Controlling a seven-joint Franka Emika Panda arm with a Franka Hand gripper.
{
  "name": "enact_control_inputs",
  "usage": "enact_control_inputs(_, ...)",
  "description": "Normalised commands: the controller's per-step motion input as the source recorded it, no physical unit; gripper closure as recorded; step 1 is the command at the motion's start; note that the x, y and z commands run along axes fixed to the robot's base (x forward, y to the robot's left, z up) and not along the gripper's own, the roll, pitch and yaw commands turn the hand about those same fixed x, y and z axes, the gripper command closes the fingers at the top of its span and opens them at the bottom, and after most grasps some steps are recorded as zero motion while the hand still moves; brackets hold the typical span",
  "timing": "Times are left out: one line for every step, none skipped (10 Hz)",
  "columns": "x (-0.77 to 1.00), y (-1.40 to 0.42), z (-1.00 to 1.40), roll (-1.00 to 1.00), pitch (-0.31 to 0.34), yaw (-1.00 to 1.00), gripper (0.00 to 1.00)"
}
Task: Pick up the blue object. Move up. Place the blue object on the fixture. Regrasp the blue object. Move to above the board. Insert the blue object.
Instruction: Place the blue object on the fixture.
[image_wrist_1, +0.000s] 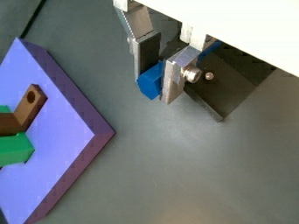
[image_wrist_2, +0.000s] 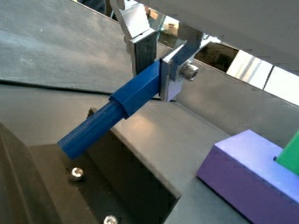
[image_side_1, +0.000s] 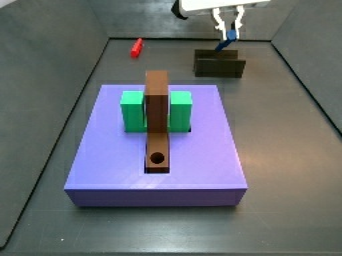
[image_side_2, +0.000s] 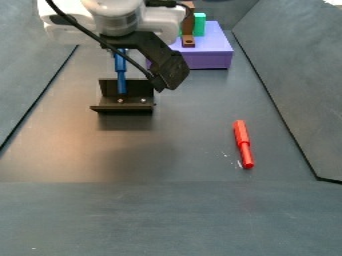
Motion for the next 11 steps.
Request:
enact_control_inputs(0.00,0.09,-0.21,-0.05,-0.109,-0.13,1.00)
enact_control_inputs(0.00,0.09,-0.21,-0.07,-0.126,-0.14,1.00)
enact_control_inputs(0.00,0.12,-0.20,0.00,-0.103,-0.17,1.00)
enact_control_inputs(0.00,0.11,-0.17,0.00,-0.089,-0.16,1.00)
enact_control_inputs(0.00,0.07,-0.18,-0.05,-0.083,-0.14,1.00)
enact_control_inputs(0.03,0.00,-0.17,-0.08,-0.106,-0.07,1.00)
enact_control_inputs(0.03,-0.02,-0.18,-0.13,-0.103,-0.04,1.00)
enact_control_inputs(0.02,0.00,-0.13,-0.24,-0.063,-0.04,1.00)
enact_control_inputs(0.03,0.00,-0.11,-0.29,-0.054,-0.03,1.00)
enact_control_inputs(0.03,0.00,-0.08,-0.33,-0.043,-0.03,1.00)
enact_control_inputs(0.03,0.00,-0.10,-0.29,-0.049,-0.02,1.00)
